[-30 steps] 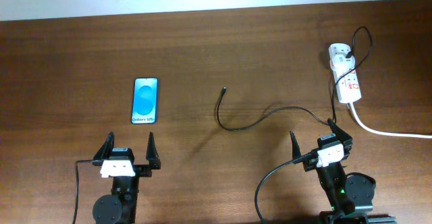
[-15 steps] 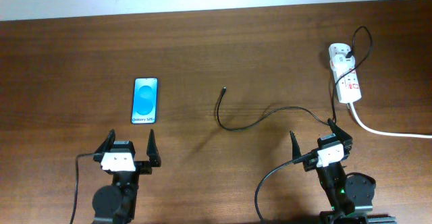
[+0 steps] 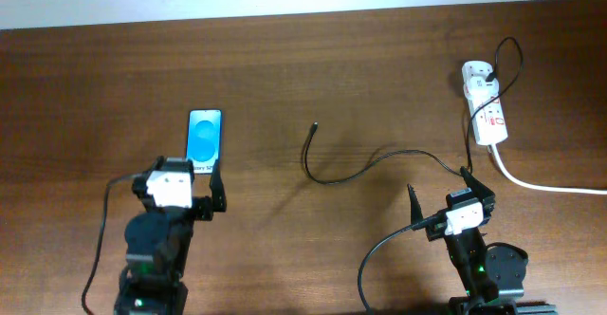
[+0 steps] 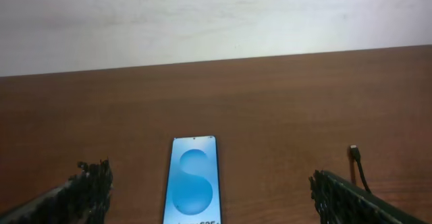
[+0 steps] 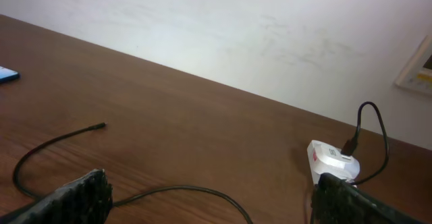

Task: Plug charger to phone and switch on socket
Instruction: 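Move the left gripper forward over the blue phone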

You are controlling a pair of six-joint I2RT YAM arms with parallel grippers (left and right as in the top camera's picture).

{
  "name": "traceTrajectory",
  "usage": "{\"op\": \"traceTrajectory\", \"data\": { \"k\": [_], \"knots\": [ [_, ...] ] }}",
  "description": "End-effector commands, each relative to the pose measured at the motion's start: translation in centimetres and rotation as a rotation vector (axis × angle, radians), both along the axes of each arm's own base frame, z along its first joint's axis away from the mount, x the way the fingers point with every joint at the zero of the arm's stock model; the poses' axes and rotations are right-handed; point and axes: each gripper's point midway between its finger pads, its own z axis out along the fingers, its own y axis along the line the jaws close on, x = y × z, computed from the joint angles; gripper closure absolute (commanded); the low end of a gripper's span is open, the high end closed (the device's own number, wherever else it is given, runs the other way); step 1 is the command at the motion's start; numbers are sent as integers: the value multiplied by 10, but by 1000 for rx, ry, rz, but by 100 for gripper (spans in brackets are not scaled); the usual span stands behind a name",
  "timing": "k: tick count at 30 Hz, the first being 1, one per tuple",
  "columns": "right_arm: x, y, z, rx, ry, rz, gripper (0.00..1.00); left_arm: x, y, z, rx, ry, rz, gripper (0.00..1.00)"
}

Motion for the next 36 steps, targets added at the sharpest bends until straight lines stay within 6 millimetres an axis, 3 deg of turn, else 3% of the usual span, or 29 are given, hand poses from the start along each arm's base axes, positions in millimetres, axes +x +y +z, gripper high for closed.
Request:
{"op": "traceTrajectory", "data": {
  "k": [1, 13, 23, 32, 36],
  "knots": [
    [0, 1, -3, 4, 3, 1, 1, 12, -4, 6, 20, 52, -22, 1],
    [0, 1, -3, 4, 3, 1, 1, 49, -27, 6, 51, 294, -139, 1],
    [0, 1, -3, 4, 3, 2, 1, 82, -33, 15, 65, 534, -147, 1],
    [0, 1, -3, 4, 3, 1, 1, 85, -39, -37, 57, 711, -174, 1],
    [0, 1, -3, 4, 3, 1, 1, 92, -44, -41, 39, 703, -197, 1]
  ]
}}
